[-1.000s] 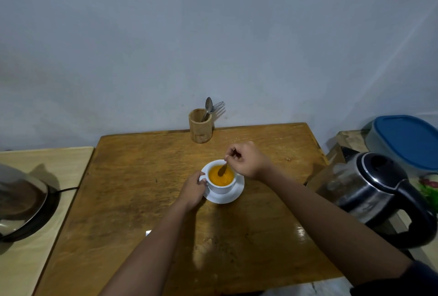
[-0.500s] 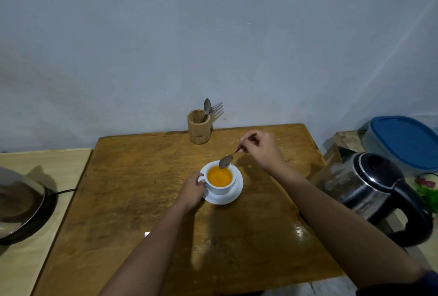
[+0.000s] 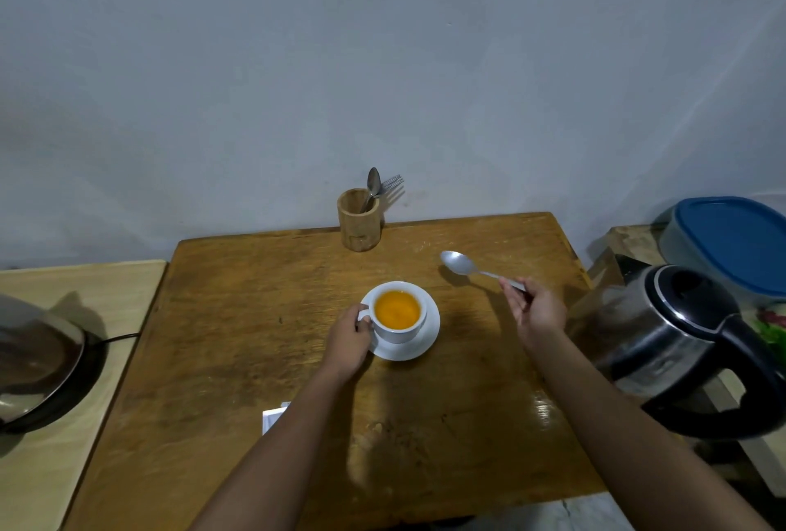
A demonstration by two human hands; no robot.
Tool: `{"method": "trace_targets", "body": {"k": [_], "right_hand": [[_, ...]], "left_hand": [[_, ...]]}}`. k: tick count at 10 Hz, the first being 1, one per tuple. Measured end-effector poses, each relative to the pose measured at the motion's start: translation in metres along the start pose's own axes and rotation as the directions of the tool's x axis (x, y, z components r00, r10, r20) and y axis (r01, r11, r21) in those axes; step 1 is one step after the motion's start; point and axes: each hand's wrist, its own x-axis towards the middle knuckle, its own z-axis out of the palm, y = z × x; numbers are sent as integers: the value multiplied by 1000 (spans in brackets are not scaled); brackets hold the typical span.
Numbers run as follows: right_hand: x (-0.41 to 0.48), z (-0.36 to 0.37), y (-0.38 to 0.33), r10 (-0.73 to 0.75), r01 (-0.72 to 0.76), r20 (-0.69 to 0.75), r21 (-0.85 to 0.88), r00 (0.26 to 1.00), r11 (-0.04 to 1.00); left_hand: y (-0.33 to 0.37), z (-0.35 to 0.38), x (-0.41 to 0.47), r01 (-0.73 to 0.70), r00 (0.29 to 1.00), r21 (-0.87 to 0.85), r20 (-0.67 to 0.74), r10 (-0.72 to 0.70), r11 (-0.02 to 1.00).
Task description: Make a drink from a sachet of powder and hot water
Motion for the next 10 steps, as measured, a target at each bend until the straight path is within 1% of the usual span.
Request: {"method": "trace_targets", "body": {"k": [1, 2, 3, 4, 5, 6, 7, 8, 9, 10], "right_hand": [[4, -23, 14, 29, -36, -119, -57, 993, 998], [7, -40, 33, 29, -41, -172, -63, 985, 997], [7, -49, 49, 47, -67, -152, -131, 987, 989], [10, -58, 61, 8, -71, -137, -462, 991, 884], [7, -62, 67, -122, 64, 3, -864, 993, 499], [6, -64, 70, -139, 205, 171, -936, 975, 287], [5, -63, 74, -166, 317, 287, -927, 943, 198], [9, -64, 79, -182, 385, 364, -918, 914, 97], [11, -60, 80, -158, 399, 397, -917, 904, -26], [14, -61, 77, -219, 416, 453, -888, 864, -197]], "left_hand": [[-1, 2, -1, -14, 1000, -25, -23, 13, 1000], [-3, 5, -1, -23, 998, -27, -58, 22, 999], [-3, 6, -5, -29, 993, -38, -114, 25, 999], [-2, 8, -9, -34, 985, -78, -170, 21, 996], [-1, 9, -11, -36, 982, -109, -189, 15, 993], [-2, 10, -11, -23, 981, -119, -194, -1, 993], [1, 10, -12, -8, 982, -115, -190, -14, 993], [1, 11, -11, 6, 982, -118, -186, -28, 993], [7, 8, -15, -5, 983, -105, -182, -15, 995], [0, 7, -22, -14, 964, -36, -265, 4, 999]]}}
